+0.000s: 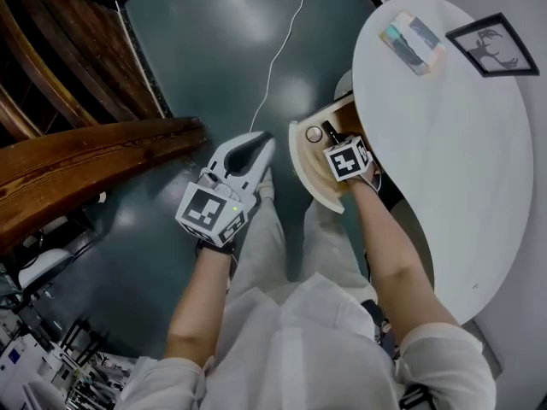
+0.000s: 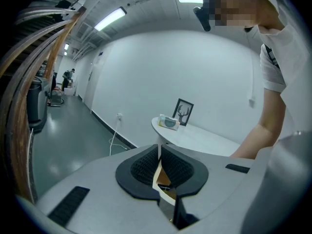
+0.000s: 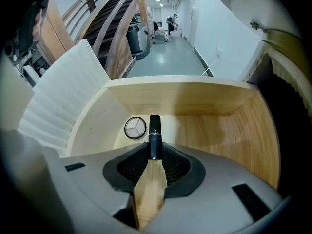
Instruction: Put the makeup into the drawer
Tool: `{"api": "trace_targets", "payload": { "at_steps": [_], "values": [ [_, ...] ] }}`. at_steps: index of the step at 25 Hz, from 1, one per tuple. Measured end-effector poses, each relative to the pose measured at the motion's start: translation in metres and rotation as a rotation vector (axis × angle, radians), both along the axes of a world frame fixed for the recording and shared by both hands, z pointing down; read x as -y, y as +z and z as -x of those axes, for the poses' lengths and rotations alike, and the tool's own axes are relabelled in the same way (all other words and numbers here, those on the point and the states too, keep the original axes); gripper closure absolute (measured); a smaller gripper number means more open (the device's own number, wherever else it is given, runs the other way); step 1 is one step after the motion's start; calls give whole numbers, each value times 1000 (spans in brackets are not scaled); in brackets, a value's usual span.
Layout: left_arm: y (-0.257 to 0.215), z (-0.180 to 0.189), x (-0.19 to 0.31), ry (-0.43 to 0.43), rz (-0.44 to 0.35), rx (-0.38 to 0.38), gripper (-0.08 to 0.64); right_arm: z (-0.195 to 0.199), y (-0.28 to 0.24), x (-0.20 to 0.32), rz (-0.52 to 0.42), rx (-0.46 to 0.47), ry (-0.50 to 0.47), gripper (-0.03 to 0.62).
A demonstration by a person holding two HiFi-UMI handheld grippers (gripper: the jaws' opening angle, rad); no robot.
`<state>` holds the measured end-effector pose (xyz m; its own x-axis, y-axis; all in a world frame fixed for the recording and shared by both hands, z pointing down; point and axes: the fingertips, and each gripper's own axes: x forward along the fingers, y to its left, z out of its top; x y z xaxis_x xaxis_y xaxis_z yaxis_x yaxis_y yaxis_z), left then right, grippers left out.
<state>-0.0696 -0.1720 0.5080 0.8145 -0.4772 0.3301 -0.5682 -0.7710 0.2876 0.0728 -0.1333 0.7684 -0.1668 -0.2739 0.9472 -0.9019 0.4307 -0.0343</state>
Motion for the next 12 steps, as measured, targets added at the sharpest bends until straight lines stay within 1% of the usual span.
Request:
{"api": "trace_targets", "payload": {
  "at_steps": [8, 12],
  "values": [
    [11, 2, 3, -10, 8, 6, 529, -1, 20, 5, 22, -24, -27, 505],
    [14, 4, 3, -18, 12, 11, 528, 2, 25, 6, 27, -22, -42, 505]
  ]
}}
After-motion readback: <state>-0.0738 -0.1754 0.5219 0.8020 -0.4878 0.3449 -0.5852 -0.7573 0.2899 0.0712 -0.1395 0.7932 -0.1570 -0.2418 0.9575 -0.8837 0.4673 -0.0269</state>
